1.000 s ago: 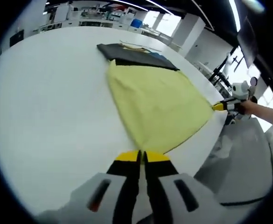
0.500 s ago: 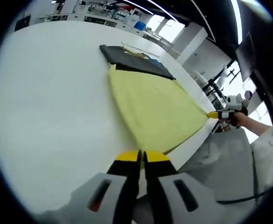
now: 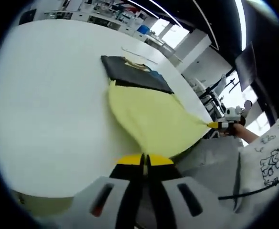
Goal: Fold the garment on the visible template until the final outline fits inside the template.
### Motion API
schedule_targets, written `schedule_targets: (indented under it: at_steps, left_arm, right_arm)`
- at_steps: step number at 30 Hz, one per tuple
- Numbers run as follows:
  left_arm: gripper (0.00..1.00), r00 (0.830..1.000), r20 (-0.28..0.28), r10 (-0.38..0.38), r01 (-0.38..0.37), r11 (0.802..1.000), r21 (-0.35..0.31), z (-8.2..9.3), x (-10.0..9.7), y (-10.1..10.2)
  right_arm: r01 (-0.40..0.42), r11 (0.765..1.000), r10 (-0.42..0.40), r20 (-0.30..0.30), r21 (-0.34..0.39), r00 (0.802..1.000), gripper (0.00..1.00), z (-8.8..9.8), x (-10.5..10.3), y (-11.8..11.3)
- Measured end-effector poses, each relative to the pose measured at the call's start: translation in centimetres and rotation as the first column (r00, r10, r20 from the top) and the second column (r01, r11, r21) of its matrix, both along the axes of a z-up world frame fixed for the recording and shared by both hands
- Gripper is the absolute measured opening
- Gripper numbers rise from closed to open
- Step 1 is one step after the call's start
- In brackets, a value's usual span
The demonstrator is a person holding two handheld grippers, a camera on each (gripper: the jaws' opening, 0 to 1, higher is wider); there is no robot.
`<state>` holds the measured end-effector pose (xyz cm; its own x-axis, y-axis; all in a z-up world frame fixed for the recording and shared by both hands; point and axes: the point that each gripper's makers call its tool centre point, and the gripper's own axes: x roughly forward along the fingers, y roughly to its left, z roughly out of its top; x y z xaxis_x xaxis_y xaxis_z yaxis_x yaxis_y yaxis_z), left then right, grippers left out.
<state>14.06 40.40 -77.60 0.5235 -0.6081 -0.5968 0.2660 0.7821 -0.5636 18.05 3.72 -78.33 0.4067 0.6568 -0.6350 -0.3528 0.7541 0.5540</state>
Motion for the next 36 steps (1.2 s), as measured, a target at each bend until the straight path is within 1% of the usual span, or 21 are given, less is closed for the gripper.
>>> schedule_targets:
  at_steps: [3,6,8,11,16,18,19,20,22,24,25,26,29,30,32,33,34,36]
  left_arm:
    - [0.0,1.0,-0.004,0.0,0.0,1.0,-0.002,0.6,-0.7,0.0]
    - [0.0,1.0,-0.019,0.0,0.0,1.0,0.002,0.6,-1.3,0.2]
    - [0.0,1.0,-0.027,0.006,-0.006,1.0,0.001,0.5,-1.3,0.3]
    - [0.0,1.0,-0.025,0.007,-0.007,1.0,0.001,0.9,-0.8,0.2]
    - [0.0,1.0,0.011,-0.014,0.014,1.0,0.021,2.1,0.9,0.3]
    - [0.0,0.999,0.031,-0.022,0.021,0.999,0.028,2.7,2.1,0.5]
    - [0.0,0.999,0.038,-0.023,0.022,1.0,0.022,3.0,2.6,0.6]
    - [0.0,0.999,0.05,-0.016,0.016,1.0,0.001,3.6,3.5,0.5]
    - [0.0,0.998,0.064,-0.005,0.006,1.0,-0.019,4.3,5.2,0.7]
    - [0.0,0.996,0.09,0.003,0.0,0.999,-0.033,5.0,7.0,0.7]
    - [0.0,0.996,0.093,0.004,-0.001,0.999,-0.034,5.2,7.7,0.7]
    - [0.0,0.993,0.114,0.002,0.002,0.999,-0.037,5.7,8.8,0.5]
    - [0.0,0.989,0.149,-0.005,0.008,1.0,-0.019,6.4,11.4,0.4]
    - [0.0,0.987,0.162,0.001,0.002,1.0,-0.017,6.5,12.4,0.4]
    - [0.0,0.986,0.165,0.011,-0.008,1.0,-0.019,6.4,13.8,0.5]
    - [0.0,0.984,0.177,0.014,-0.012,1.0,-0.016,6.3,14.8,0.5]
    - [0.0,0.984,0.179,0.017,-0.014,1.0,-0.015,6.3,15.1,0.6]
    - [0.0,0.982,0.187,0.026,-0.024,1.0,-0.012,6.1,16.8,0.7]
  right_arm:
    - [-0.006,1.0,0.006,-0.013,0.011,1.0,0.0,0.8,-0.5,0.1]
    - [-0.012,1.0,0.013,-0.023,0.026,1.0,0.0,1.4,-0.8,0.3]
    - [-0.015,0.999,0.016,-0.03,0.038,0.999,0.0,1.5,-0.7,0.4]
    - [-0.017,0.999,0.019,-0.033,0.037,0.999,0.0,1.5,-0.2,0.5]
    - [-0.022,0.999,0.023,-0.019,0.043,1.0,0.0,2.5,1.3,0.7]
    - [-0.026,0.999,0.027,-0.005,0.036,1.0,0.0,3.0,2.2,0.7]
    - [-0.031,0.999,0.031,0.005,0.031,1.0,0.0,3.2,2.7,0.7]
    - [-0.037,0.999,0.036,0.015,0.028,0.999,0.0,3.5,3.2,0.7]
    - [-0.042,0.999,0.042,0.036,0.021,0.998,0.0,4.1,4.6,0.7]
    - [-0.042,0.999,0.041,0.061,0.016,0.997,0.0,4.7,6.2,0.8]
    - [-0.042,0.999,0.041,0.075,0.015,0.996,0.0,4.9,6.9,0.8]
    - [-0.039,0.999,0.037,0.089,0.015,0.995,0.0,5.3,7.9,0.9]
    - [-0.04,0.999,0.039,0.127,0.004,0.991,0.0,6.1,10.6,1.0]
    - [-0.041,0.999,0.041,0.149,-0.004,0.988,0.0,6.3,11.7,1.1]
    - [-0.034,0.999,0.035,0.158,-0.009,0.987,0.0,6.6,13.2,1.2]
    - [-0.042,0.999,0.045,0.173,-0.02,0.984,0.0,6.7,14.0,1.3]
    - [-0.046,0.999,0.05,0.183,-0.028,0.982,0.0,6.7,14.7,1.4]
    - [-0.053,0.998,0.061,0.195,-0.047,0.979,0.0,6.7,15.9,1.8]
